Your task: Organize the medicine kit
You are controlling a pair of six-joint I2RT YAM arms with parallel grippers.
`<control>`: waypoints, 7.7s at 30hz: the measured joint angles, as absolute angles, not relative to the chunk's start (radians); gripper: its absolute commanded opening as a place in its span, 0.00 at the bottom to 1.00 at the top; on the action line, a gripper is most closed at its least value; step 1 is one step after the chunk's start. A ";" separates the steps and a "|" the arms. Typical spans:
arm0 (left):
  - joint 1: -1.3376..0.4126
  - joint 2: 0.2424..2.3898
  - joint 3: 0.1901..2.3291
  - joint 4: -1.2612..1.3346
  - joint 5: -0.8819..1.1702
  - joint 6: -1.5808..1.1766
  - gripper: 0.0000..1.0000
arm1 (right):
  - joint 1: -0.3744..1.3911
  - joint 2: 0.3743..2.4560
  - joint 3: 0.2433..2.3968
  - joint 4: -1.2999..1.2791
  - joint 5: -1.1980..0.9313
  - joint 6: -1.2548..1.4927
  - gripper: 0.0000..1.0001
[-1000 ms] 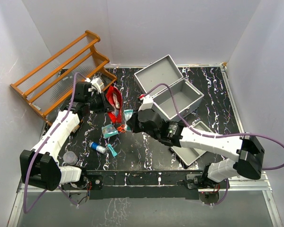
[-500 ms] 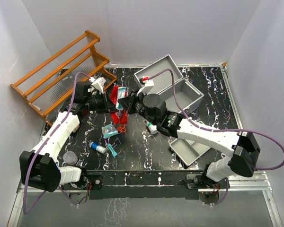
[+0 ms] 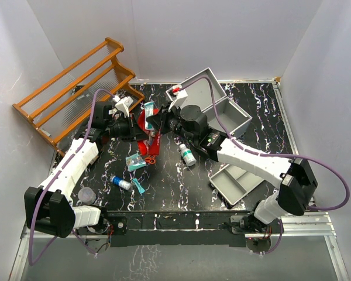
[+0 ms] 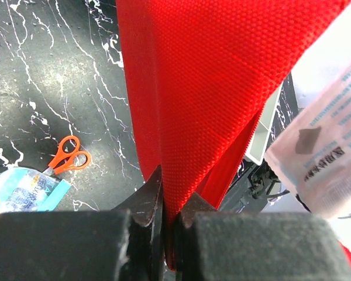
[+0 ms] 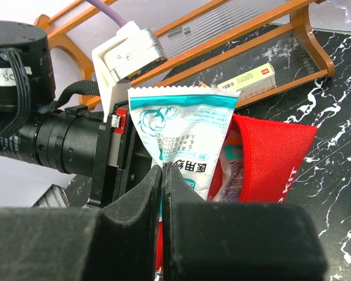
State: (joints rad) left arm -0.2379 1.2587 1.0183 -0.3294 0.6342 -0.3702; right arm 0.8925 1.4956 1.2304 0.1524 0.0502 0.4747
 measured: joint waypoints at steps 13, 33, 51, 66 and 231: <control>-0.238 1.259 1.018 -0.330 0.683 -0.363 0.00 | 0.854 1.555 1.229 0.153 -0.050 0.400 0.00; -0.238 1.259 1.018 -0.315 0.687 -0.383 0.00 | 0.855 1.524 1.131 0.176 -0.066 0.506 0.35; -0.238 1.262 1.019 -0.322 0.582 -0.388 0.00 | 0.919 1.539 1.322 -0.100 0.129 0.534 0.49; -0.238 1.268 1.019 -0.336 0.553 -0.395 0.00 | 0.962 1.686 1.489 -0.331 0.319 0.586 0.21; -0.205 1.254 1.348 -0.731 -0.047 -0.440 0.00 | 1.000 1.948 1.295 -0.268 0.024 0.568 0.45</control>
